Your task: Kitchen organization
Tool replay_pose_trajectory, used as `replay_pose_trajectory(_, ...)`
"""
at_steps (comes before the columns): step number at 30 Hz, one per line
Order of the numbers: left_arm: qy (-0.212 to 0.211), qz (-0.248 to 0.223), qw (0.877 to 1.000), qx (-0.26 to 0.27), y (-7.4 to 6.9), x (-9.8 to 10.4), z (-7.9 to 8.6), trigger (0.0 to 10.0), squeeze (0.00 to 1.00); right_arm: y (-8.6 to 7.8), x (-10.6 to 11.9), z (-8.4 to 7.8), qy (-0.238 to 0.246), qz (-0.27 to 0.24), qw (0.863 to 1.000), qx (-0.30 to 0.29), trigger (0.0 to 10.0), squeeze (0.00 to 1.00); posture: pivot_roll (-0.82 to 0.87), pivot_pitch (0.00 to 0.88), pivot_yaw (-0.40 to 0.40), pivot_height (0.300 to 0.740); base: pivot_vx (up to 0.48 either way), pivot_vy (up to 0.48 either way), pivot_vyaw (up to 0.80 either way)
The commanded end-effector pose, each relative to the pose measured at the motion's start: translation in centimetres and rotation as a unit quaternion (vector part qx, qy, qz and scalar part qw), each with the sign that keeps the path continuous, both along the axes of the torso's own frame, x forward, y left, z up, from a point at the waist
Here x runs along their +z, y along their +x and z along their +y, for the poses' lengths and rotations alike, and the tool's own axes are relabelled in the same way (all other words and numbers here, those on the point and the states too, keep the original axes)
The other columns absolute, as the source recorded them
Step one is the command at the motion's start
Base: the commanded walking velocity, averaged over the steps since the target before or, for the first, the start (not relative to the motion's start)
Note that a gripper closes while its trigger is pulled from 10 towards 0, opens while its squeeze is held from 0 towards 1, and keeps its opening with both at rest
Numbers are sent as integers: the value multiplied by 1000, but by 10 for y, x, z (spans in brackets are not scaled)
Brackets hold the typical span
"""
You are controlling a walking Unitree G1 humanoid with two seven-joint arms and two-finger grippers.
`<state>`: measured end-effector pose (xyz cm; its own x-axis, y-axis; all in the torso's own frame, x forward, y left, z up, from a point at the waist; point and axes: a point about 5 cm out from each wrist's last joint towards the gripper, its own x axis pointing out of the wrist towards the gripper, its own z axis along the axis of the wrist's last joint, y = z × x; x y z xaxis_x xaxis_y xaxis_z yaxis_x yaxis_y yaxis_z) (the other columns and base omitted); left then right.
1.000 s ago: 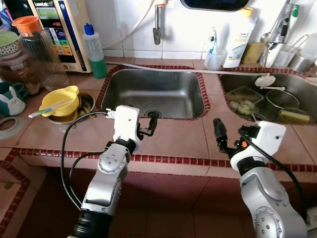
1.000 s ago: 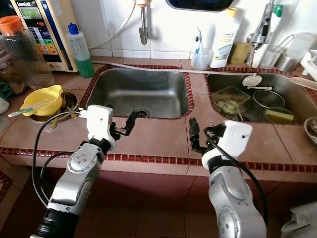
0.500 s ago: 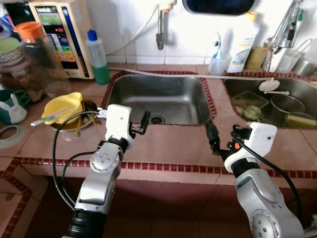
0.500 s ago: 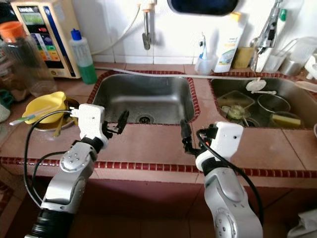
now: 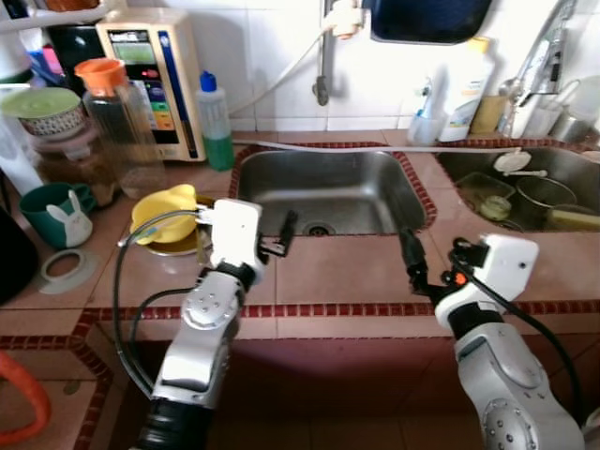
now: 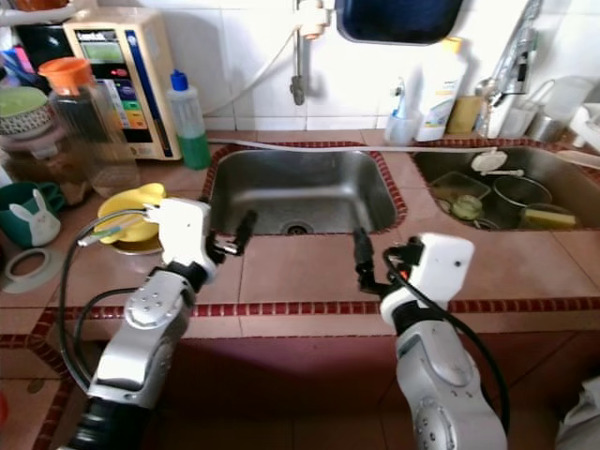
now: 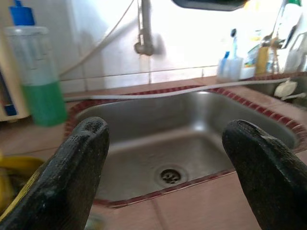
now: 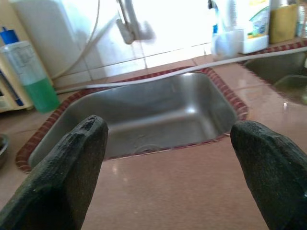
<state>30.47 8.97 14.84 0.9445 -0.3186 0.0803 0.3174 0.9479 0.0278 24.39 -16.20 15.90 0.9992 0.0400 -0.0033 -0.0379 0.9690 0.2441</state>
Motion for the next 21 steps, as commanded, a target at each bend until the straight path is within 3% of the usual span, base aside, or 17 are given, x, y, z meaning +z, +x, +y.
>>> replay_pose_trajectory(1, 2, -8, 1000, -4, 1, 5, -2, 10000, 0, 0, 3, -2, -4, -7, 1000, -4, 10000, 0, 38, 0, 17, 740, 0, 0, 0)
replay_pose_trajectory(16, 2, -8, 1000, -15, 0, 4, -4, 10000, 0, 1, 4, -5, -9, -11, 1000, -13, 10000, 0, 37, 0, 15, 740, 0, 0, 0)
replay_pose_trajectory(21, -2, -4, 1000, -17, -1, 2, -5, 10000, 0, 1, 6, -4, -12, -16, 1000, -11, 10000, 0, 35, 0, 14, 740, 367, 0, 0)
